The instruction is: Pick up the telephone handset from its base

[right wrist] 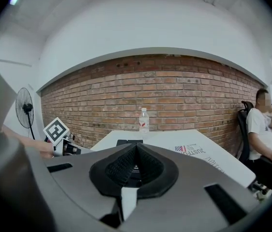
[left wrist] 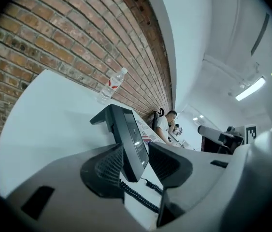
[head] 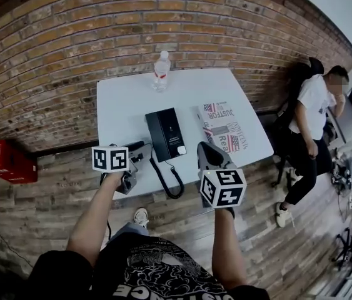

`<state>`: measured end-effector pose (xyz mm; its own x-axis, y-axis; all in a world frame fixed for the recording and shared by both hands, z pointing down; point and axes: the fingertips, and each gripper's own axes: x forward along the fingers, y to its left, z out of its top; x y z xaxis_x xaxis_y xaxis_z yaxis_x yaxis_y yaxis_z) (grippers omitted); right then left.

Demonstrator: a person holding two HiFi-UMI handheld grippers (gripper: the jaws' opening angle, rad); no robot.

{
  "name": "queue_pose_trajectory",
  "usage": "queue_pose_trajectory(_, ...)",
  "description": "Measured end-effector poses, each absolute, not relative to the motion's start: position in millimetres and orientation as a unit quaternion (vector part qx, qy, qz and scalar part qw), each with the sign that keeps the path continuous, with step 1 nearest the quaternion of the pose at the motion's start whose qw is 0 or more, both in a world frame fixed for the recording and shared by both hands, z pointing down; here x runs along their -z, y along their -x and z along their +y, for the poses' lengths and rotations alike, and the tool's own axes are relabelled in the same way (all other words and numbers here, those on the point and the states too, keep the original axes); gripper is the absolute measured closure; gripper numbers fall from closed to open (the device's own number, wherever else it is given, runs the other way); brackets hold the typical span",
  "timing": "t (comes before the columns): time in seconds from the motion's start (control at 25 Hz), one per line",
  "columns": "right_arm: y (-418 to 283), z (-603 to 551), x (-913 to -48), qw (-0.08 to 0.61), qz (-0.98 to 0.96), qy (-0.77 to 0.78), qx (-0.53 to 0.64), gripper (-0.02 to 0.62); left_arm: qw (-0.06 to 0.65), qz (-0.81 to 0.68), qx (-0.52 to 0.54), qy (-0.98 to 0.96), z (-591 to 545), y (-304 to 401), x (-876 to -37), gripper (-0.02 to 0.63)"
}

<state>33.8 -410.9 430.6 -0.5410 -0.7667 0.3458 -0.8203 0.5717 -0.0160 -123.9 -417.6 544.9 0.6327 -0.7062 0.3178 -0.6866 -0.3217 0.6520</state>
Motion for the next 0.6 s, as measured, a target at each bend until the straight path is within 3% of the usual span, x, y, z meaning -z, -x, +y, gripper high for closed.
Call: queue_pose_trajectory(0.6, -28.6, -455.9, -451.0, 0.174, -0.848, -0.488, -0.111, 0.595, 0.481, -0.347, 0.047, -0.804, -466.2, 125.8, -583.6, 0.459)
